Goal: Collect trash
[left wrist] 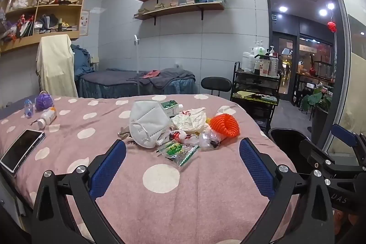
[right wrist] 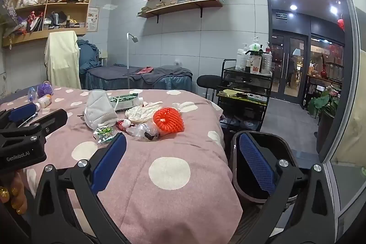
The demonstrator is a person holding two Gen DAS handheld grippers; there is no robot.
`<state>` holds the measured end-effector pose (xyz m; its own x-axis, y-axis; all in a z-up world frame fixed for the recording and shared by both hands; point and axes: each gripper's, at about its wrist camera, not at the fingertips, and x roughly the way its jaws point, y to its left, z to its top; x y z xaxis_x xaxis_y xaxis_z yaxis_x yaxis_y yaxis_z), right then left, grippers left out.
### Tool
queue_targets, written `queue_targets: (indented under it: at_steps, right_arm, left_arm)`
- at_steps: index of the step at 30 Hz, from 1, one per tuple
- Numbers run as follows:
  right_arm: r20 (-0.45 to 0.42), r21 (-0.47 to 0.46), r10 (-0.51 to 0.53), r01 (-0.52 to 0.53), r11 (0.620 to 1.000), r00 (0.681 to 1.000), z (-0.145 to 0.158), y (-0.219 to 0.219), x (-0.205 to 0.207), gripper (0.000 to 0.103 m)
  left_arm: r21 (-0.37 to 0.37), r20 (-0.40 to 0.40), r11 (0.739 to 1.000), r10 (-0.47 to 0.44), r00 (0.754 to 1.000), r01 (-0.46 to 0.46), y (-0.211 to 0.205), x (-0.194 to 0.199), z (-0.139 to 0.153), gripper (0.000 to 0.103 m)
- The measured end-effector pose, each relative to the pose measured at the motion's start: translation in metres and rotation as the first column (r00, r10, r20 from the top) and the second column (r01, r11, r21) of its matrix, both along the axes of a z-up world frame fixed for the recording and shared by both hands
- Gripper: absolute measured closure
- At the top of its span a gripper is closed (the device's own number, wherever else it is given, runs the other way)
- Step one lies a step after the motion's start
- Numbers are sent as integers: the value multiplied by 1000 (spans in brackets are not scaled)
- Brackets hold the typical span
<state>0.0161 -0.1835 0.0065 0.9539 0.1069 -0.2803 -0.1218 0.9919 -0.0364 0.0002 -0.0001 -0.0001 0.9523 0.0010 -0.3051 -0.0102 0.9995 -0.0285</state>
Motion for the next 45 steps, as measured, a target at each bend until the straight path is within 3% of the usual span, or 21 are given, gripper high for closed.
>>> queue_targets:
  at_steps: [22, 45]
  right_arm:
    - [-13, 6, 1, -1, 1000, 1000, -1, -1, 2, 5]
    - [-26, 9, 0, 1, 1000, 1000, -3, 2, 7, 5]
  left_arm:
    - [34, -2, 999, -14, 1000, 14, -6, -1, -1, 6]
    - [24, -17, 1000, -8, 1000, 9, -2, 2, -8, 6]
